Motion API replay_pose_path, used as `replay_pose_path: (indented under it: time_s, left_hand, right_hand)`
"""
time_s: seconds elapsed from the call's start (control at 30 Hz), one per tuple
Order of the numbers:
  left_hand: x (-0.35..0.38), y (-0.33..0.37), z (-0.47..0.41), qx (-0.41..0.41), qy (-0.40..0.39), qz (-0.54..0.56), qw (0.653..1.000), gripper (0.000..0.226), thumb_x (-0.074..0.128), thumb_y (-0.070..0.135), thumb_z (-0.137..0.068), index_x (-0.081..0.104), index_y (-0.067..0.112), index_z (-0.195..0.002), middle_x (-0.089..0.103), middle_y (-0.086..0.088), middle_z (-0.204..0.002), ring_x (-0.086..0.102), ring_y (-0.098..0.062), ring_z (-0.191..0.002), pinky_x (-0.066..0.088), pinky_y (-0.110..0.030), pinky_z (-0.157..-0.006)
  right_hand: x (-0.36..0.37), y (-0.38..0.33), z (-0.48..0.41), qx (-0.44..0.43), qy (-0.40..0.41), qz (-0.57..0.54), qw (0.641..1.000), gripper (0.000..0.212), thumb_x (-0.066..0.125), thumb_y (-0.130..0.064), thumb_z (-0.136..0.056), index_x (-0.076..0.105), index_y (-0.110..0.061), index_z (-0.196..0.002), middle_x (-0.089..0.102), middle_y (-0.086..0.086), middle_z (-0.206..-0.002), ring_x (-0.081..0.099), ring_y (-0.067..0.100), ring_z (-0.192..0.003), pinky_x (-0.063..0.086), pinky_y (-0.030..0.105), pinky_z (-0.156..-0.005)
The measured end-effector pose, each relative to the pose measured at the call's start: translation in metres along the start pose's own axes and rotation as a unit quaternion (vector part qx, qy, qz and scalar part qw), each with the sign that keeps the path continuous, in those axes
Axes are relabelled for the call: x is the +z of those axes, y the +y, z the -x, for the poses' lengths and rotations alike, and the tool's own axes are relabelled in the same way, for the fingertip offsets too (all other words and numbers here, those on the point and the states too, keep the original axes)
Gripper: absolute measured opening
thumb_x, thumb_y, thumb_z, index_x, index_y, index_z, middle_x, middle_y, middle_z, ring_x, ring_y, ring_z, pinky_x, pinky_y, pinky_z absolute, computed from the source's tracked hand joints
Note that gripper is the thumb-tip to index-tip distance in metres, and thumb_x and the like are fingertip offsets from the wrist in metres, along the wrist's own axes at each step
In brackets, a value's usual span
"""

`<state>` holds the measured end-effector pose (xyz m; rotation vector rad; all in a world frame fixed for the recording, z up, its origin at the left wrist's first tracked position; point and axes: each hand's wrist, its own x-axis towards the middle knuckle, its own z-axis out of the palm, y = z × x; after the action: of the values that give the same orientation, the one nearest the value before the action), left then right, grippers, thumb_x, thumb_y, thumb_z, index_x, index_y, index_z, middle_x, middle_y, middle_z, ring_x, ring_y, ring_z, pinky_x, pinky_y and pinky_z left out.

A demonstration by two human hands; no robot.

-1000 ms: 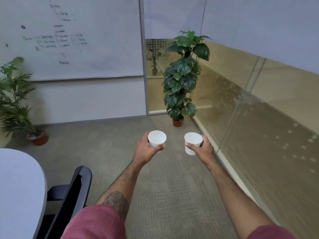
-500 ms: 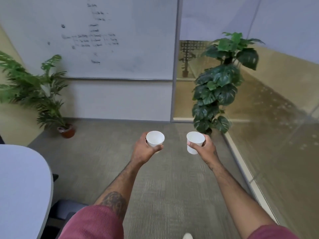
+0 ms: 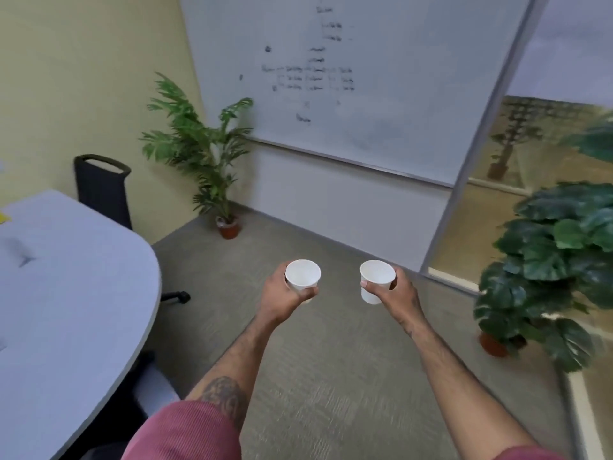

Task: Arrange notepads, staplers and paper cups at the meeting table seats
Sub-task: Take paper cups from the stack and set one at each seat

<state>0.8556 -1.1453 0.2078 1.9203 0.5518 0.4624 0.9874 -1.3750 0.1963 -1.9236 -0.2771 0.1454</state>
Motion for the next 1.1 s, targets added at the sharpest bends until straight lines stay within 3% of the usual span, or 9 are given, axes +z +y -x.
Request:
replay_pose_path:
  time_s: [0.13, 0.37, 0.53, 0.7, 0.8, 0.87, 0.97, 1.1]
  left_hand:
    - [-0.027, -0.015, -0.031, -0.031, 0.052, -0.022, 0.998, 0.065, 0.091, 0.030, -0.062, 0.060, 0.024, -0.119, 0.067, 0.011, -0.106, 0.060, -0.005, -0.095, 0.040, 0.001, -0.068]
    - [-0.088, -0.051, -0.102, -0.062, 0.126, -0.023, 0.990, 0.064, 0.091, 0.033, -0.060, 0.058, 0.030, -0.115, 0.066, 0.013, -0.106, 0.061, -0.006, -0.099, 0.041, -0.006, -0.073]
    - [-0.147, -0.076, -0.165, -0.068, 0.170, -0.020, 0.983, 0.071, 0.092, 0.034, -0.057, 0.058, 0.028, -0.119, 0.065, 0.012, -0.111, 0.059, -0.007, -0.103, 0.046, -0.020, -0.087]
    - [-0.193, -0.096, -0.202, -0.069, 0.193, -0.030, 0.978, 0.072, 0.091, 0.040, -0.056, 0.055, 0.034, -0.118, 0.062, 0.019, -0.109, 0.058, -0.003, -0.103, 0.045, -0.013, -0.081]
    - [-0.224, -0.111, -0.219, -0.079, 0.216, -0.022, 0.973, 0.075, 0.091, 0.041, -0.055, 0.056, 0.032, -0.121, 0.062, 0.015, -0.112, 0.058, -0.007, -0.106, 0.055, -0.028, -0.086]
    - [-0.243, -0.123, -0.231, -0.093, 0.255, -0.018, 0.962, 0.074, 0.091, 0.039, -0.054, 0.057, 0.031, -0.120, 0.064, 0.013, -0.113, 0.059, -0.008, -0.107, 0.051, -0.023, -0.087]
    - [-0.270, -0.141, -0.243, -0.110, 0.296, -0.010, 0.949, 0.073, 0.090, 0.039, -0.053, 0.058, 0.033, -0.117, 0.064, 0.014, -0.112, 0.059, -0.007, -0.105, 0.046, -0.009, -0.073]
    - [-0.306, -0.167, -0.261, -0.138, 0.354, -0.031, 0.924, 0.074, 0.092, 0.036, -0.058, 0.056, 0.029, -0.122, 0.062, 0.013, -0.116, 0.057, -0.009, -0.106, 0.045, -0.019, -0.083]
  right_hand:
    - [0.045, -0.017, -0.052, -0.026, -0.062, 0.000, 0.998, 0.068, 0.088, -0.051, -0.062, 0.057, -0.029, -0.118, 0.066, -0.013, -0.107, 0.062, 0.009, -0.100, 0.048, 0.027, -0.078]
    - [0.150, -0.053, -0.132, -0.068, -0.142, -0.010, 0.987, 0.070, 0.083, -0.061, -0.054, 0.055, -0.037, -0.114, 0.064, -0.020, -0.105, 0.060, 0.003, -0.099, 0.048, 0.027, -0.076]
    - [0.237, -0.086, -0.191, -0.081, -0.180, -0.013, 0.980, 0.076, 0.084, -0.061, -0.052, 0.057, -0.033, -0.117, 0.065, -0.016, -0.106, 0.062, 0.006, -0.098, 0.050, 0.028, -0.077]
    - [0.306, -0.113, -0.229, -0.091, -0.205, -0.027, 0.974, 0.078, 0.084, -0.062, -0.050, 0.057, -0.033, -0.118, 0.066, -0.016, -0.105, 0.062, 0.005, -0.097, 0.048, 0.023, -0.072]
    - [0.354, -0.130, -0.247, -0.099, -0.233, -0.031, 0.967, 0.077, 0.085, -0.058, -0.052, 0.057, -0.032, -0.119, 0.066, -0.015, -0.107, 0.062, 0.005, -0.099, 0.050, 0.024, -0.075]
    - [0.393, -0.140, -0.262, -0.103, -0.268, -0.028, 0.958, 0.073, 0.088, -0.052, -0.055, 0.058, -0.032, -0.119, 0.066, -0.014, -0.108, 0.062, 0.007, -0.100, 0.051, 0.026, -0.077]
    - [0.447, -0.157, -0.278, -0.118, -0.307, -0.032, 0.944, 0.068, 0.090, -0.046, -0.057, 0.059, -0.032, -0.117, 0.066, -0.015, -0.104, 0.062, 0.006, -0.098, 0.048, 0.023, -0.073]
    - [0.522, -0.182, -0.302, -0.137, -0.376, -0.034, 0.916, 0.072, 0.090, -0.044, -0.058, 0.057, -0.030, -0.121, 0.064, -0.017, -0.104, 0.060, 0.001, -0.097, 0.045, 0.017, -0.069]
